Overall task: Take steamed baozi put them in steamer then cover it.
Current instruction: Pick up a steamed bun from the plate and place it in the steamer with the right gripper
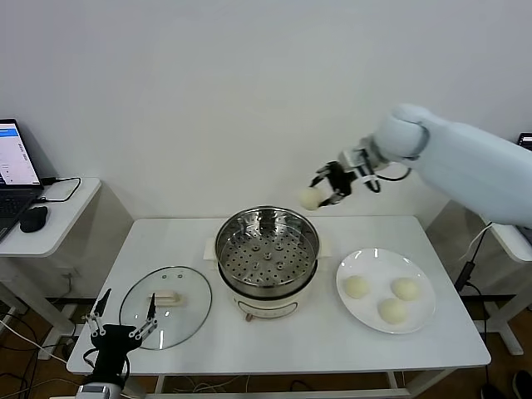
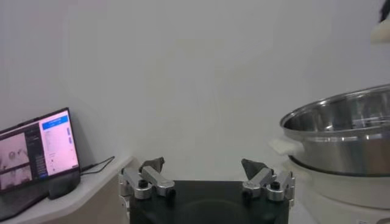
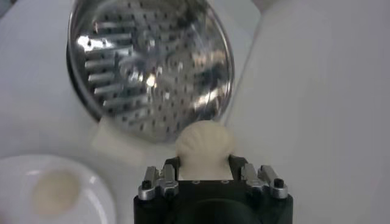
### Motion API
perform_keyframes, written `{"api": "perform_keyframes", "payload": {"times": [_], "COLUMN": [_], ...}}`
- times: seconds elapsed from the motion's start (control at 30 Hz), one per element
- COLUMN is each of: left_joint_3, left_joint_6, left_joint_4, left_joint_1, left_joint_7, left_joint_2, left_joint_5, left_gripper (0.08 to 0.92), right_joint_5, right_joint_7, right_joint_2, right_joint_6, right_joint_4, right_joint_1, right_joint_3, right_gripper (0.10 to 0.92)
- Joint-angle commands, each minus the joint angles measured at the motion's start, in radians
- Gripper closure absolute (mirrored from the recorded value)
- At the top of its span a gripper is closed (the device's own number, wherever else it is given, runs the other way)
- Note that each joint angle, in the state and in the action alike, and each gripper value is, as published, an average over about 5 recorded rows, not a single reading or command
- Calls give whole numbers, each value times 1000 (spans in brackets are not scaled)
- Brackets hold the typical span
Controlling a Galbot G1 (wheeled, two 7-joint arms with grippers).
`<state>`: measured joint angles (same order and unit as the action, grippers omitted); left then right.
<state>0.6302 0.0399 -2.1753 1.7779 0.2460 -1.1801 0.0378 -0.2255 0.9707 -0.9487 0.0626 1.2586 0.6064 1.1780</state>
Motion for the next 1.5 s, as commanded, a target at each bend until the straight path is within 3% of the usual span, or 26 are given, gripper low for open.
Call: {"api": "perform_keyframes", "payload": {"times": [0.03, 0.33, 0.63, 1.0, 1.13, 1.27, 1.37, 1.5], "left_joint_3": [14, 23, 19, 15, 15, 16, 18, 21], "left_joint_6": [0, -1, -4, -4, -2, -2, -3, -4], "left_joint_4": [4, 13, 21, 26, 27, 20, 13, -2], "left_joint_1": [-5, -15, -28, -31, -30, -26, -22, -12], "left_joint_7": [0, -2, -6, -7, -5, -4, -4, -4], "left_joint_2": [-7, -15, -10, -11, -15, -19, -21, -23], "left_joint_5": [1, 4, 4, 7, 8, 7, 7, 5], "left_gripper": [177, 177, 177, 177, 177, 177, 177, 177], "right_joint_5": [100, 331, 520, 650, 648, 607, 505, 279], "right_joint_7": [-37, -55, -84, -126, -140, -140, -123, -45], "right_joint_2": [-302, -377, -413, -451, -453, -442, -418, -332], "right_joint_6": [264, 457, 544, 609, 620, 610, 560, 332], "right_joint_4": [-160, -317, -427, -501, -501, -478, -429, -251], "right_joint_1": [-21, -107, -196, -221, -220, -198, -153, -44], "right_joint_3": [109, 92, 33, -14, -19, -14, 6, 71], "right_gripper": [499, 492, 491, 490, 466, 372, 286, 213]}}
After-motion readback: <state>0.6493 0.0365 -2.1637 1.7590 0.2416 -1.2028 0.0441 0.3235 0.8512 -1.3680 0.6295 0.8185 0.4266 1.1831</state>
